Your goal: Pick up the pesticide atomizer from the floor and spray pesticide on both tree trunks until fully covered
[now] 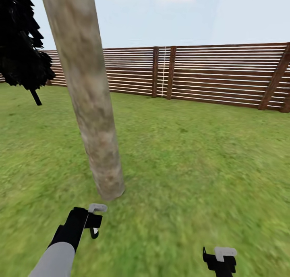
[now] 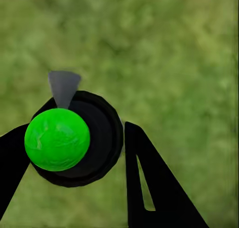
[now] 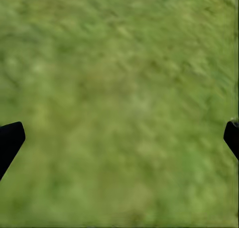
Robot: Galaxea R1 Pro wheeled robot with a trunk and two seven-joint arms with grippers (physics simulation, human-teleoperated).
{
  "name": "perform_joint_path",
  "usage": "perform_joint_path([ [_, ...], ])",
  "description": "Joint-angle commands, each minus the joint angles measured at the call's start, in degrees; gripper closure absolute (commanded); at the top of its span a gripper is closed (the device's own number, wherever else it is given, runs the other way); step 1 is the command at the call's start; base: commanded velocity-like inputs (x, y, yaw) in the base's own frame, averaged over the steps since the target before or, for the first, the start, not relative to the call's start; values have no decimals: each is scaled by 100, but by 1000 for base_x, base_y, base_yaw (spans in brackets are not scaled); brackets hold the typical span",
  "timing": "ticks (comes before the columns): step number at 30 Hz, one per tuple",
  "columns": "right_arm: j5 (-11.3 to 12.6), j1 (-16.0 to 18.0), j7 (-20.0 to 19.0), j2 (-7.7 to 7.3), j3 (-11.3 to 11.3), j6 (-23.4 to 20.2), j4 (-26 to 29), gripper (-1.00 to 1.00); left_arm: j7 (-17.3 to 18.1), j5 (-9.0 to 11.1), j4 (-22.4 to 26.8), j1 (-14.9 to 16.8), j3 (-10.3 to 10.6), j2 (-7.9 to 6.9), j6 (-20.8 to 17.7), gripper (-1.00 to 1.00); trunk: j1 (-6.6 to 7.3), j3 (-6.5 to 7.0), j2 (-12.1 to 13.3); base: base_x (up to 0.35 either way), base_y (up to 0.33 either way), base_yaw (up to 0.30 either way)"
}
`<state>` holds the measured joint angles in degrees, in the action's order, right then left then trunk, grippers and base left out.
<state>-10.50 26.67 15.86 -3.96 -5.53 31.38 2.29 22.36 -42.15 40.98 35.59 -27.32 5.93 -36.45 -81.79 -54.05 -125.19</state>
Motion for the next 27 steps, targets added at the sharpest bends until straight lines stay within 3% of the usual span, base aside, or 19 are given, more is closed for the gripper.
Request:
perform_joint_path([
  [1, 0, 3, 4, 0, 0, 0, 0, -100, 4, 7, 48, 1, -1, 12, -7, 100, 0, 3, 0, -153, -30, -280],
  [6, -5, 1, 14, 0, -1, 0, 0, -100, -5, 148, 89, 112, 11, -10, -52, 100, 0, 6, 0, -25, -5, -65],
  [10, -5, 0, 0, 8, 7, 0, 0, -100, 6, 144, 65, 710, 20, -40, -898, 100, 0, 6, 0, -1, 0, -2],
  [13, -5, 2, -3, 9, 8, 0, 0, -100, 104, 159, 49, 867, 25, -473, -1124, 100, 0, 6, 0, 0, 0, 163],
  [14, -5, 1, -3, 9, 8, 0, 0, -100, 225, 161, 28, 877, 27, -531, -1134, 100, 0, 6, 0, 0, 0, 155],
  [16, -5, 3, -5, 9, 8, 0, 0, -100, 570, 142, 11, 910, 95, -511, -1148, 100, 0, 6, 0, 0, 0, 56],
  [19, -20, 4, -20, 1, 8, 0, 0, -100, 731, 147, 23, 1159, 644, -535, -1593, 100, 0, 6, 0, 0, 0, 9],
  [20, -21, 1, -20, 1, 8, 0, 0, -100, 745, 148, 40, 1216, 694, -566, -1653, 100, 0, 6, 0, 0, 0, 1],
  [24, -22, 2, -14, -8, 8, 0, 0, -100, 910, 151, 1, 1306, 761, -1083, -1693, 100, 0, 6, 0, 0, 0, 0],
  [25, -22, -1, -13, -8, 8, 0, 0, -100, 1088, 138, -1, 1295, 771, -1160, -1670, 100, 0, 6, 0, 0, 0, 0],
  [27, -22, 3, -13, -12, 8, 0, 0, -100, 1295, 111, 1, 1291, 936, -1163, -1674, 100, 0, 6, 0, 0, 0, 0],
])
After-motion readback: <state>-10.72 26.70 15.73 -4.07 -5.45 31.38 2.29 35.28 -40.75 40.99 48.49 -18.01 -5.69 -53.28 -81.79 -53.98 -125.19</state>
